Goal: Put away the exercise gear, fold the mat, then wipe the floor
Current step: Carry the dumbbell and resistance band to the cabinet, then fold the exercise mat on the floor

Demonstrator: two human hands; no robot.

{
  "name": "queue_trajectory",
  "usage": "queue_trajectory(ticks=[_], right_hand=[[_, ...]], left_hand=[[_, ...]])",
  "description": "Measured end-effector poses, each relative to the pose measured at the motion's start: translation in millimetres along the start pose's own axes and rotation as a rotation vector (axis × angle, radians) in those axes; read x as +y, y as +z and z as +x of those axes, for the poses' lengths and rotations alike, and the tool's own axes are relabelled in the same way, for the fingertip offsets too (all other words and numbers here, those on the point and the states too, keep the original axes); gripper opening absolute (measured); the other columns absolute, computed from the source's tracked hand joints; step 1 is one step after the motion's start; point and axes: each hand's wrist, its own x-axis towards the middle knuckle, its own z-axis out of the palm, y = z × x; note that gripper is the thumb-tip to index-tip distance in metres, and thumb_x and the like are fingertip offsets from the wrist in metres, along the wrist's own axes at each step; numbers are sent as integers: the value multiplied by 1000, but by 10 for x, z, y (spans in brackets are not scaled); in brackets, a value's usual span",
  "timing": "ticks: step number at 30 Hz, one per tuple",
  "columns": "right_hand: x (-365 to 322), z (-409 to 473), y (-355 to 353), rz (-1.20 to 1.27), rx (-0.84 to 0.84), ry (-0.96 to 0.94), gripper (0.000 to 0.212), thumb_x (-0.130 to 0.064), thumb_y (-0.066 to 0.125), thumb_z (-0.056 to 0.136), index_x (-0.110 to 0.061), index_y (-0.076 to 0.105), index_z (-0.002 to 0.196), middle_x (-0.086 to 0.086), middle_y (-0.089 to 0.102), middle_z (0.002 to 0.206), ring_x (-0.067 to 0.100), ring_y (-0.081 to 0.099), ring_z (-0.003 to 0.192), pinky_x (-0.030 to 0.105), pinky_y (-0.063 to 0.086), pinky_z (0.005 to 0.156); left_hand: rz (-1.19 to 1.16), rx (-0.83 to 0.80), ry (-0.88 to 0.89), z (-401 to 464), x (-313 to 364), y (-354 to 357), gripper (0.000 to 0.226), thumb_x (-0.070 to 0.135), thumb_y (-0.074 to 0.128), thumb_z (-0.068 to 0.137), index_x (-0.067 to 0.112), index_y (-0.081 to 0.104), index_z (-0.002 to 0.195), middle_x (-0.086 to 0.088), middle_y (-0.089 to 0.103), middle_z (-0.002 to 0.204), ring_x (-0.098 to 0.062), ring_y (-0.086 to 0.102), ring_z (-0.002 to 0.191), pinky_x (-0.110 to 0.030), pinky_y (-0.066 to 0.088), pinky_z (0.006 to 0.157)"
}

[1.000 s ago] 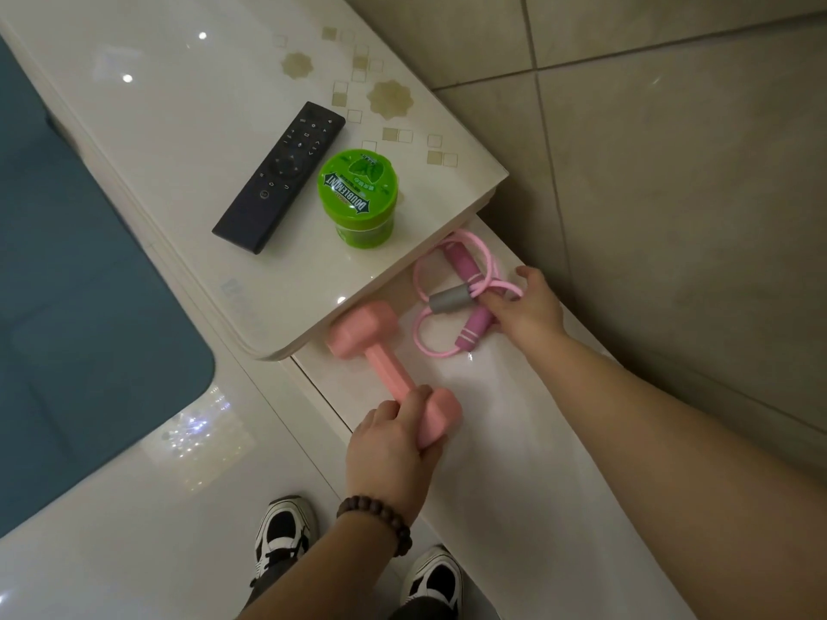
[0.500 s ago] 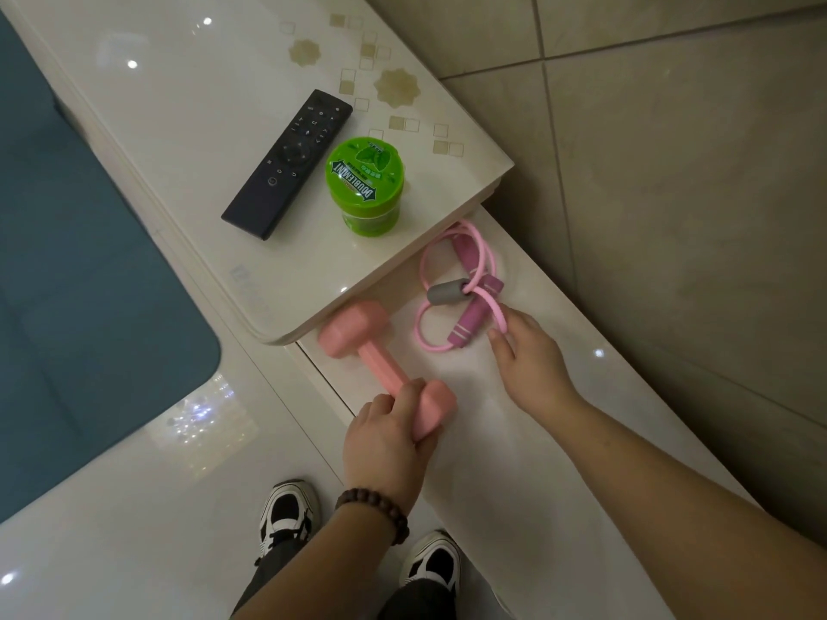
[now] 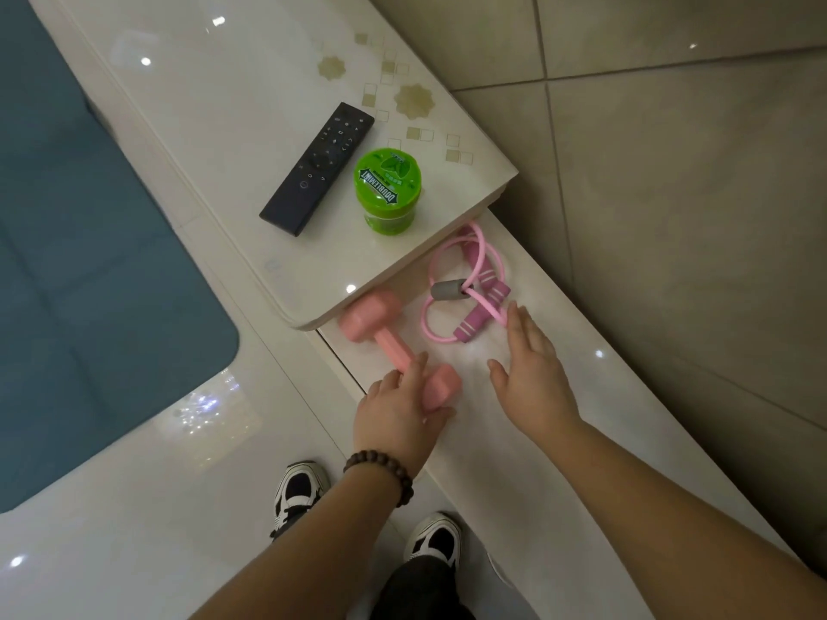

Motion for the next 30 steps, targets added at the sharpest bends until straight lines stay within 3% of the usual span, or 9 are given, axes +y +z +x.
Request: queue_trajectory(ticks=[7, 18, 24, 30], right_hand=[[-338, -533, -594, -144, 8, -59, 71, -31, 43, 98, -18, 0, 152, 3, -1, 161, 19, -4, 147, 38, 6, 120], [-1185, -1814, -1673, -107, 70, -128, 58, -34, 37, 100, -17, 16, 152, 4, 9, 160, 20, 0, 147, 40, 3, 119], [-1632, -2332, -1794, -68, 77, -251, 54, -31, 40, 99, -15, 26, 149, 5, 18, 158, 19, 7, 147, 40, 6, 120], [-2263, -2729, -1581, -139, -94, -392, 56, -37, 32, 100, -19, 17, 151, 2, 8, 160, 19, 0, 147, 38, 5, 120]], left_hand=[[102, 73, 1, -355, 235, -762, 69, 60, 40, 92, 28, 20, 150, -2, 26, 156, -22, 23, 142, -38, 25, 115], [120, 166, -13, -1577, 606, -2200, 69, 57, 29, 96, 19, 19, 152, -1, 23, 158, -20, 14, 147, -39, 12, 119], [137, 151, -218, -2381, 428, -2450, 68, 56, 26, 97, 20, 12, 153, -1, 13, 161, -19, 5, 148, -40, 6, 120], [101, 234, -508, -3188, -114, -2692, 68, 55, 24, 98, 19, 10, 154, -2, 8, 162, -20, 2, 149, -41, 6, 121]])
